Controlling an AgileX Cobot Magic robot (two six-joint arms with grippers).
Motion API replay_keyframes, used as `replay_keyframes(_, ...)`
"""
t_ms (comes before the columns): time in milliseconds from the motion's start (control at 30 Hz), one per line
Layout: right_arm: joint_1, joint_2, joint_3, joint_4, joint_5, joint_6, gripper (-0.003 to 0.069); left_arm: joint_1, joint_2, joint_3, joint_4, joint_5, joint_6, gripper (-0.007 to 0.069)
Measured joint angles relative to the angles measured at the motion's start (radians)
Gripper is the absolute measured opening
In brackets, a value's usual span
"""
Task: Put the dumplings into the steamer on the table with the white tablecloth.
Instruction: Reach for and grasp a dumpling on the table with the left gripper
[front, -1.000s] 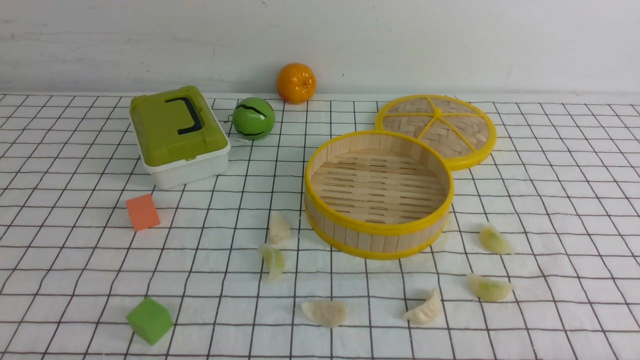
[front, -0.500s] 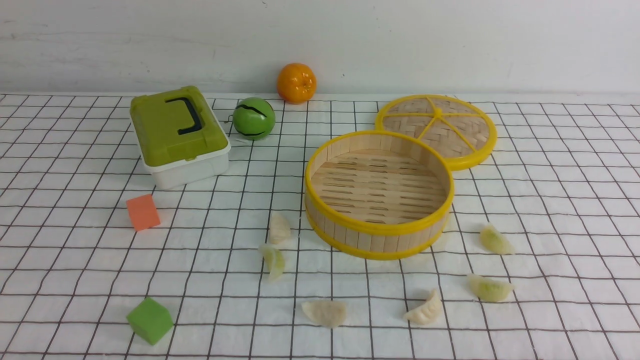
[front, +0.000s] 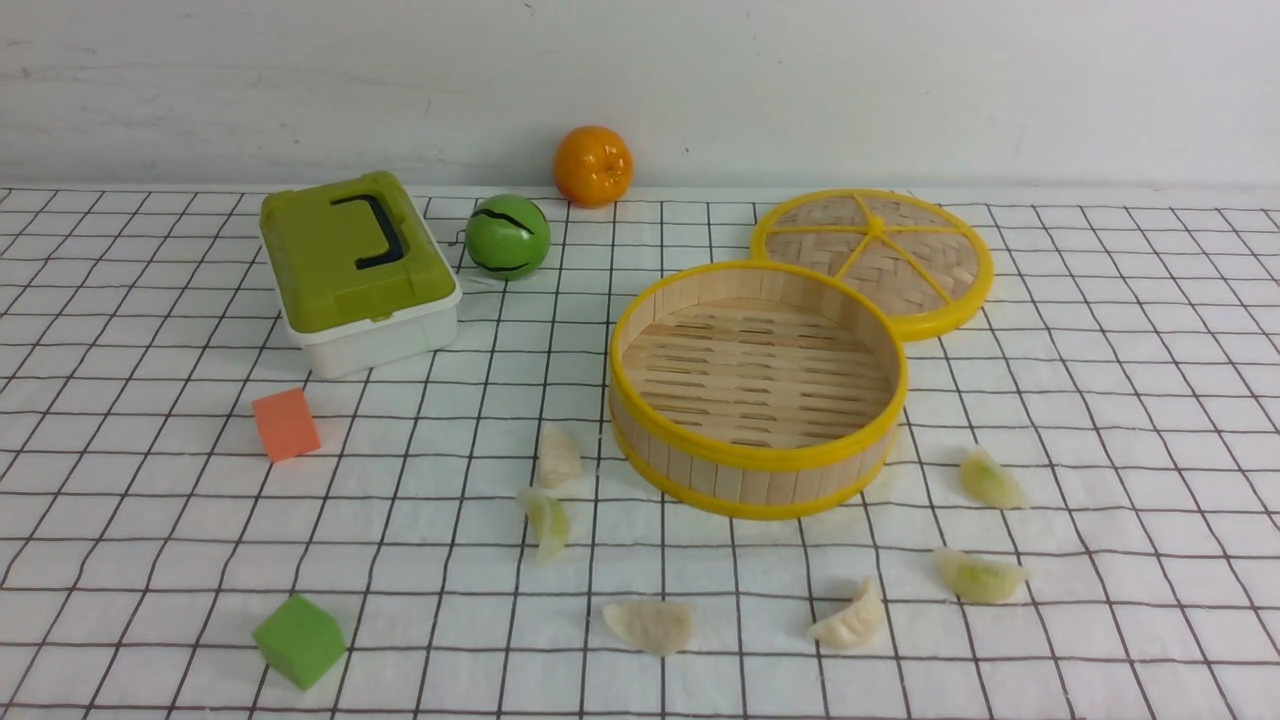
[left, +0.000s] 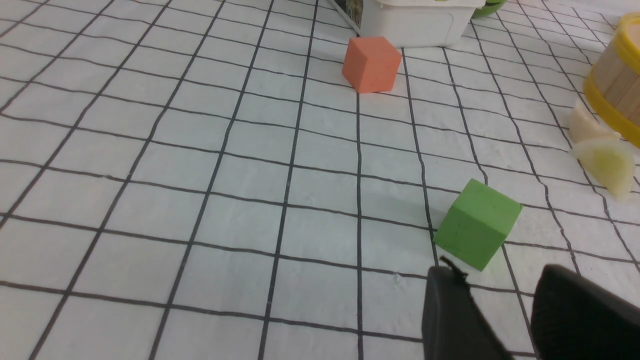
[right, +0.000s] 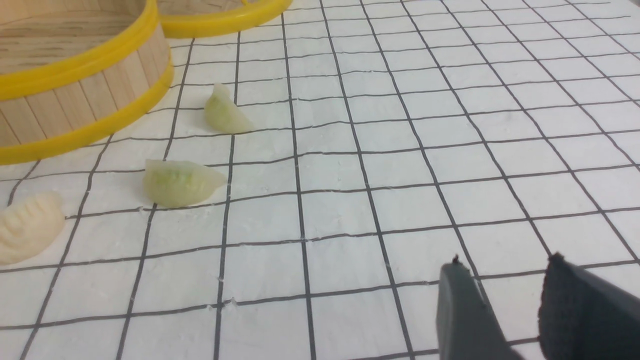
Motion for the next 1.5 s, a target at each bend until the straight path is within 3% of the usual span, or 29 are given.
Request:
replay_keyframes(233,0.001,0.0,0.0,0.0,0.0,0.0,0.0239,0.0,0.0,0.0,0.0,-0.018,-0.014,0.0239)
replay_keyframes(367,0.001,0.0,0.0,0.001,0.0,0.0,0.0238,0.0,0.0,0.0,-0.065,-0.06,-0.069,0.0239)
replay_keyframes(467,0.001,0.0,0.0,0.001,0.0,0.0,0.0238,0.0,0.0,0.0,-0.182,-0.104,-0.146,0.0239)
replay_keyframes(533,0.001,0.0,0.0,0.029,0.0,0.006,0.0238,0.0,0.0,0.0,-0.353,-0.144,-0.283,0.0239)
replay_keyframes(567,0.001,0.0,0.0,0.034,0.0,0.009,0.0238,0.0,0.0,0.0,-0.368,-0.146,-0.283,0.0239)
replay_keyframes(600,0.001,0.0,0.0,0.122,-0.002,0.055,0.0238,0.0,0.0,0.0,-0.495,-0.155,-0.378,0.0239)
replay_keyframes(633,0.001,0.0,0.0,0.136,-0.002,0.055,0.0238,0.0,0.0,0.0,-0.511,-0.156,-0.402,0.0239)
replay_keyframes(767,0.001,0.0,0.007,0.579,-0.003,0.304,0.0238,0.0,0.0,0.0,-0.801,-0.172,-0.59,0.0239)
replay_keyframes(800,0.001,0.0,0.007,0.597,-0.003,0.323,0.0238,0.0,0.0,0.0,-0.814,-0.172,-0.593,0.0239)
replay_keyframes(833,0.001,0.0,0.007,0.719,-0.002,0.377,0.0238,0.0,0.0,0.0,-0.843,-0.174,-0.606,0.0239)
replay_keyframes(900,0.001,0.0,0.008,0.804,-0.007,0.401,0.0238,0.0,0.0,0.0,-0.862,-0.18,-0.612,0.0239)
replay_keyframes(967,0.001,0.0,0.008,0.827,-0.014,0.404,0.0238,0.0,0.0,0.0,-0.868,-0.183,-0.615,0.0239)
replay_keyframes(1100,0.001,0.0,0.008,0.827,-0.034,0.393,0.0238,0.0,0.0,0.0,-0.875,-0.189,-0.608,0.0239)
replay_keyframes(1233,0.001,0.0,0.008,0.827,-0.041,0.339,0.0238,0.0,0.0,-0.012,-0.875,-0.202,-0.514,0.0239)
replay_keyframes(1367,0.001,0.0,-0.019,0.827,-0.032,0.179,0.0234,0.0,0.0,-0.095,-0.869,-0.207,-0.339,0.0239)
replay_keyframes(1400,0.001,0.0,-0.06,0.827,-0.029,0.058,0.0225,0.0,0.0,-0.163,-0.85,-0.21,-0.223,0.0231)
replay_keyframes(1433,0.001,0.0,-0.066,0.827,-0.029,0.041,0.0224,0.0,0.0,-0.171,-0.847,-0.21,-0.209,0.0229)
replay_keyframes(1500,0.001,0.015,-0.153,0.827,-0.031,-0.163,0.0183,0.0,0.015,-0.265,-0.815,-0.178,-0.043,0.0194)
